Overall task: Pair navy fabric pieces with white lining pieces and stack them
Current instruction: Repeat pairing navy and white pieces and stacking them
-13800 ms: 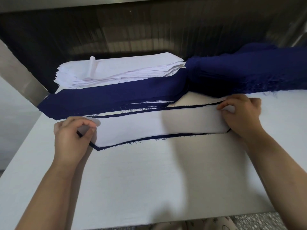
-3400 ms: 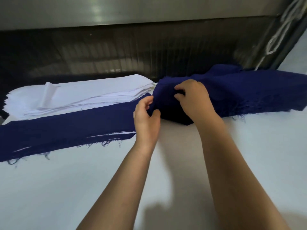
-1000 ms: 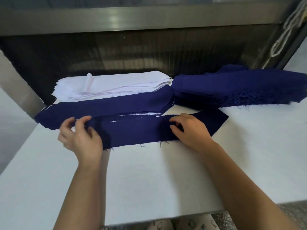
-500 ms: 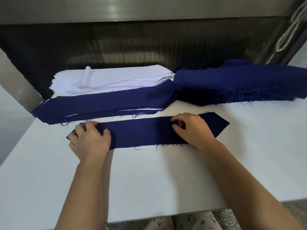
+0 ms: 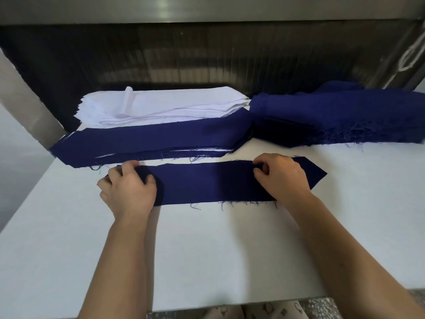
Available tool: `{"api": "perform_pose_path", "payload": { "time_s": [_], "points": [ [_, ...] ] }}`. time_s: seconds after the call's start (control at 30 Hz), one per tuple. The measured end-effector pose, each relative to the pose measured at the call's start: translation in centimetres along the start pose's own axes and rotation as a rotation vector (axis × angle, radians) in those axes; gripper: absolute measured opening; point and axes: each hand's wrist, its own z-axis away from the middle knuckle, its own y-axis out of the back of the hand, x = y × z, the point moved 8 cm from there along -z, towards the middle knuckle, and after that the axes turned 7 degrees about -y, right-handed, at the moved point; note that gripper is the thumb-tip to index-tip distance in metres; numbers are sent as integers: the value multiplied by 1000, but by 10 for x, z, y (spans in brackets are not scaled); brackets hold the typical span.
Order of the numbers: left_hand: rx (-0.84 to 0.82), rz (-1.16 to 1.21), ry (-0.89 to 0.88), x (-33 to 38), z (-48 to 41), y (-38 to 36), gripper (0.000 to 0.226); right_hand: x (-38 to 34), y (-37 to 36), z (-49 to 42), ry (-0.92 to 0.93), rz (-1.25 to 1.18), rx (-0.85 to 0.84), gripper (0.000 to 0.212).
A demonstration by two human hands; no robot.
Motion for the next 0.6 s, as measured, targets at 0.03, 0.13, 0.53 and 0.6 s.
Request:
{"api": "perform_pose_path", "payload": {
  "time_s": [0.03,0.13,0.53,0.6],
  "points": [
    [13,9,-5,1,-3,0,43,-4,3,-1,8,2,12,26],
    [90,45,-56,8,-19,6,43,-20,12,-10,68,-30,47,26],
    [49,-49,-100,5,-112,-1,49,-81,-1,-101,197,7,65,51],
    [5,-82,-83,1,-123,-7,49,-88,-9,-117,190,69,53,56]
  ]
}}
